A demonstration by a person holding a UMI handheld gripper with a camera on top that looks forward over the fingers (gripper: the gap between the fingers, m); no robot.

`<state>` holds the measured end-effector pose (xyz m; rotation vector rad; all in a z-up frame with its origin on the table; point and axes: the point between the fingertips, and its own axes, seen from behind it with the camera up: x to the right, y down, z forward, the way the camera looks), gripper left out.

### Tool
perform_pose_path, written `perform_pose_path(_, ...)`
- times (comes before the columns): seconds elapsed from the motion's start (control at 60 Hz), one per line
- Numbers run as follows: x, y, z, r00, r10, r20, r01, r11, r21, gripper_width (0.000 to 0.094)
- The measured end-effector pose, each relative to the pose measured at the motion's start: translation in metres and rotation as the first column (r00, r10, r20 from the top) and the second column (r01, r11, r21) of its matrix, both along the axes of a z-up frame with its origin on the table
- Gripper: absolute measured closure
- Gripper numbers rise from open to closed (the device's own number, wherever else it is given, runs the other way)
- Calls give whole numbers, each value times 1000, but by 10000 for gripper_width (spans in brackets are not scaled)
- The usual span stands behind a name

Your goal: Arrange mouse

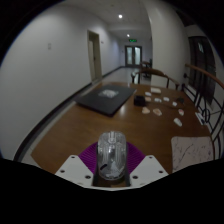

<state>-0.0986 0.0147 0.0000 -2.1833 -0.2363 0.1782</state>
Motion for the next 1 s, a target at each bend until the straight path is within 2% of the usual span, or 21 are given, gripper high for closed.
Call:
perform_pose_path(0.067,15,-2,50,1000,2,-2,-1,993,117,582)
perform_pose_path(0.15,62,-12,122,998,-60,5,56,965,255,584)
perform_pose_path(0.25,147,-24,159,983,-182,-5,175,933,314,584)
perform_pose_path(0.333,212,-30,140,962,-275,1,264,927,265,587)
perform_pose_path(0.417,244,-52,80,944,-331,-10,329,934,140,586)
perform_pose_path(0.6,289,-43,1,935,-352,45,352,936,-2,574)
perform_pose_path(0.65,292,-43,-15,936,-349,41,351,936,-43,476)
perform_pose_path(0.733,290,-47,-14,945,-325,33,327,943,-63,401)
perform_pose_path(0.767,289,-53,-15,949,-313,36,315,945,-92,334)
perform_pose_path(0.833,287,-60,1,958,-286,19,287,954,-85,104)
perform_pose_path(0.867,288,-67,13,962,-274,13,274,959,-70,71)
perform_pose_path(1.0,295,-110,50,976,-216,-12,215,975,-54,83)
